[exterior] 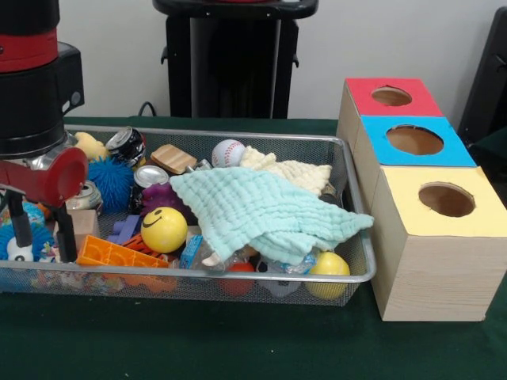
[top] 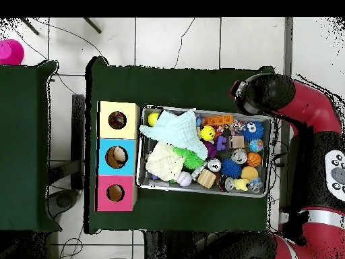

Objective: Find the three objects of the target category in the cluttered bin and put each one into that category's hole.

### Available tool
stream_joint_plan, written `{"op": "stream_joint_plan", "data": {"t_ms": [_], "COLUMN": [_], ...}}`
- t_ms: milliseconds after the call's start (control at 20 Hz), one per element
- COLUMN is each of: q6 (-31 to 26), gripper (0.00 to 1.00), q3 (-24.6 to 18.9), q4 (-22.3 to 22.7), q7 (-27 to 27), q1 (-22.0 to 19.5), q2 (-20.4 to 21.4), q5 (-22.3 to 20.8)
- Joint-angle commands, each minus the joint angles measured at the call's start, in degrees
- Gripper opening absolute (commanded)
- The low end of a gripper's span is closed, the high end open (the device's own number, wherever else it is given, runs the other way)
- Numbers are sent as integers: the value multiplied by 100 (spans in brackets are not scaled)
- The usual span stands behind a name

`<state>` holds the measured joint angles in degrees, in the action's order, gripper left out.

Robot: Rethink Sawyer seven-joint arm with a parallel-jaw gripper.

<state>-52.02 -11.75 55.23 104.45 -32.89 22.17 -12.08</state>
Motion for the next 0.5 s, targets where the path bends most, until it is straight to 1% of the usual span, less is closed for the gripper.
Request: {"op": "stream_joint_plan", "data": {"t_ms": [50,100,250,500], "q6": [-850,-859,-811,-802], "gripper": [100,100,100,100], "q3": [-647,-671,-701,-732], "q4": [726,809,1068,1145], "q7": [-2073,-2189,-2282,-2337], "q1": [-104,-125,-161,-162], "q2": [25,60,176,137], "q5": [-297,-323,-358,-429]}}
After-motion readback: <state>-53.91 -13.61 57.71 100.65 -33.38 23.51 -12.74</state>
